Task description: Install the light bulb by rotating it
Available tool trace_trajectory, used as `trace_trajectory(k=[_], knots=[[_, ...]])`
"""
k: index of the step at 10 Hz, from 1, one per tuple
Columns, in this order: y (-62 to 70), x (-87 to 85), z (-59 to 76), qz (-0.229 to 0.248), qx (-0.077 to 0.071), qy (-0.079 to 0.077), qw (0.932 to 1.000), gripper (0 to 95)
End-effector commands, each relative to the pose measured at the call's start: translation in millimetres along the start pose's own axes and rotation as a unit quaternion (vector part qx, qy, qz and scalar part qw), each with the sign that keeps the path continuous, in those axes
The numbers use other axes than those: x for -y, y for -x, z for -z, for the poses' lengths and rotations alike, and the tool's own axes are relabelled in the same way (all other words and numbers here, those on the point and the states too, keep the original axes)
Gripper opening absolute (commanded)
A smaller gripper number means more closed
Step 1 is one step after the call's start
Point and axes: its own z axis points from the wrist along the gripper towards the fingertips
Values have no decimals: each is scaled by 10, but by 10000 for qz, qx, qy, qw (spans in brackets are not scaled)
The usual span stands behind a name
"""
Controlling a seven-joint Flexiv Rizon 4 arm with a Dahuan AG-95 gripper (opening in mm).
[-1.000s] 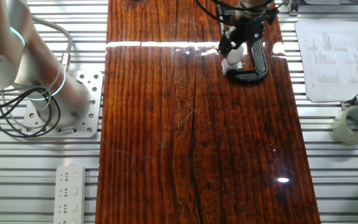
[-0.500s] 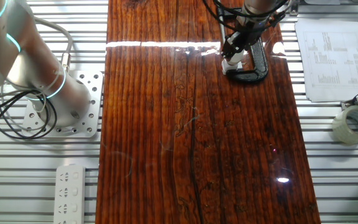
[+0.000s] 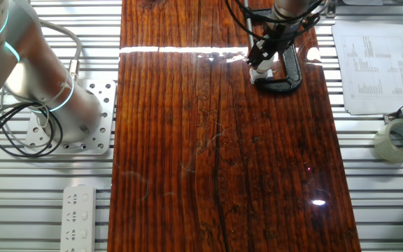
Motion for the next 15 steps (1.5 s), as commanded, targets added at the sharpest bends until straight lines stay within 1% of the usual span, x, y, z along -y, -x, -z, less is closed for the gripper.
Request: trace_trajectory(k=[1, 2, 6, 9, 10, 12, 15], knots=[[-4, 3, -12, -6, 6, 50, 10000, 760], [-5, 0, -15, -12, -21, 68, 10000, 760], [-15, -43, -37, -56, -43, 96, 9999, 760], [-8, -55, -35, -138, -48, 50, 9999, 760], [3, -47, -45, -81, -52, 30, 9999, 570], [22, -33, -56, -51, -29, 39, 10000, 570], [21, -38, -58, -97, -66, 50, 9999, 570]])
